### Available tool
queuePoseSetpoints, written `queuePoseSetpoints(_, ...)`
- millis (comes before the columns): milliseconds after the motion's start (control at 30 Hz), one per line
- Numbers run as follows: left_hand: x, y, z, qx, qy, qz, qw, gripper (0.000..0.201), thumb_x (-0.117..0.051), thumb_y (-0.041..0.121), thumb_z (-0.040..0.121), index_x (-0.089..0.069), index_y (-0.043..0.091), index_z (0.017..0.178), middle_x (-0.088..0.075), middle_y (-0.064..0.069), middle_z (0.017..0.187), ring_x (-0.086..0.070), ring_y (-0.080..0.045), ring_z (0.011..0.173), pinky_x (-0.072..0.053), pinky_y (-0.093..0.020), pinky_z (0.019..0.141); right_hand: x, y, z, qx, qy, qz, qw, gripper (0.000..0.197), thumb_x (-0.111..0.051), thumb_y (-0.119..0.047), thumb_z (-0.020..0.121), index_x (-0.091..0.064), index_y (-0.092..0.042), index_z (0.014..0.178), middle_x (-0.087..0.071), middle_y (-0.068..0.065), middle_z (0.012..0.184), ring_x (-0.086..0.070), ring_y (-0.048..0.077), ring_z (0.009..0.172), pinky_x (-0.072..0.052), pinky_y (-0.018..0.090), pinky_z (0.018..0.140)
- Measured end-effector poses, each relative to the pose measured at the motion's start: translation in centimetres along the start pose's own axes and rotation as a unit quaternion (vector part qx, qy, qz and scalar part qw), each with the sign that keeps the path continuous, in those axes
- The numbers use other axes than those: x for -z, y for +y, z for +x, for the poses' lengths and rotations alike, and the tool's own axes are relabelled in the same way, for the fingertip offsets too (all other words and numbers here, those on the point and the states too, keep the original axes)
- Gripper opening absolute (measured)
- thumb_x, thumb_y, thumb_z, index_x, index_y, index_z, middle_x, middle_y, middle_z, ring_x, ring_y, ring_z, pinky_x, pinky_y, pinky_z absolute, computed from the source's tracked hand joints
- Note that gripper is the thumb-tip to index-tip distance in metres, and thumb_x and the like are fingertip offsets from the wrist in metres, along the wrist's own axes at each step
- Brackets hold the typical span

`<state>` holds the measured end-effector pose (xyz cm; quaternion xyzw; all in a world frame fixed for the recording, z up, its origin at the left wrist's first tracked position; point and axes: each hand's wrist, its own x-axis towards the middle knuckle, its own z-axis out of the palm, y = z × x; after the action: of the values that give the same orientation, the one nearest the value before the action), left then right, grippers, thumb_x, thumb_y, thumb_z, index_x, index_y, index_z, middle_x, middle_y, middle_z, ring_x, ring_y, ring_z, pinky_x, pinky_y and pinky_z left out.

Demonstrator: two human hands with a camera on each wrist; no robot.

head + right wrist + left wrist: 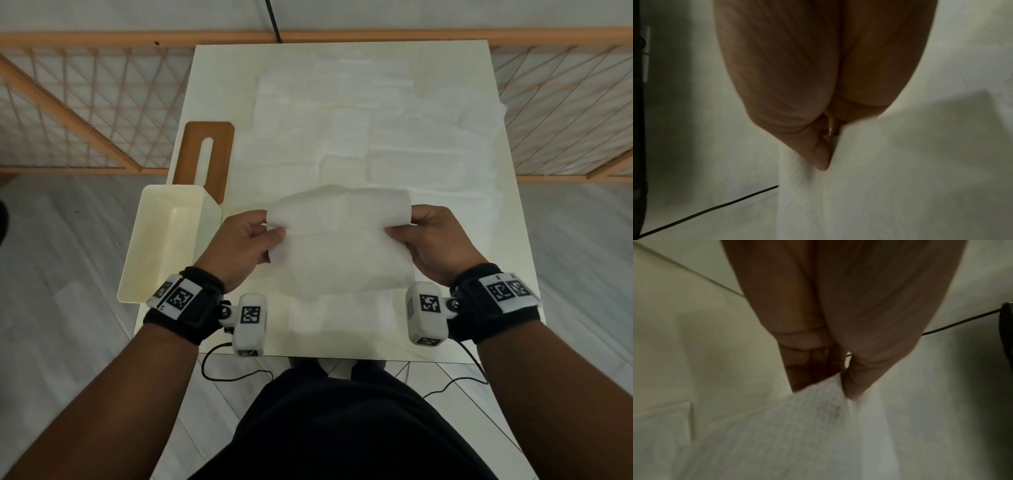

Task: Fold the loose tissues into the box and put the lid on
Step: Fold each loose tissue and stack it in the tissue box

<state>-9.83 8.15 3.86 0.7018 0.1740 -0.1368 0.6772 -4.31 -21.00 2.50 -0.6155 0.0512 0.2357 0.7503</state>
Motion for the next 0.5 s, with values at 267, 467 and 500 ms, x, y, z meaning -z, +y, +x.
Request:
queuePoseSetpoints(267,0.3,-1.5,-0.5,0.036,-0.009,-0.156,0.987,0.034,-0.049,0.005,0.084,-0.062,-0.013,0.110,-0.064,-0.027,0.118,-0.064,-0.040,0.110,-0.053,-0.047,0.092,1.9,0.4,-1.0,-0.021,-0.028,0.025,0.999,0.033,-0.051,0.013,0.078,-0.080,-0.004,0.076,-0.075,0.013,0.100,-0.069,0.025,0.096,-0.049,0.032,0.085)
queuePoseSetpoints(467,-0.6,-3.2,-0.9,0.019,0.031,0.087,0.996,0.013,-0.071,0.001,0.086,-0.076,0.013,0.086,-0.067,-0.001,0.075,-0.061,-0.013,0.068,-0.052,-0.025,0.065,1.9,2.2,-1.2,-0.054,0.009,-0.132,0.990,0.004,-0.076,-0.006,0.078,-0.078,-0.009,0.081,-0.076,0.007,0.098,-0.070,0.018,0.079,-0.052,0.030,0.073)
queuePoseSetpoints(500,-0.6,-3.7,-0.9,0.018,0.026,0.109,0.994,0.014,-0.074,-0.001,0.083,-0.075,0.013,0.087,-0.065,0.002,0.068,-0.058,-0.013,0.064,-0.051,-0.024,0.064,2.1,2.7,-1.2,-0.063,0.006,-0.170,0.983,0.011,-0.079,-0.006,0.075,-0.078,-0.011,0.084,-0.076,0.009,0.100,-0.071,0.024,0.084,-0.055,0.036,0.076)
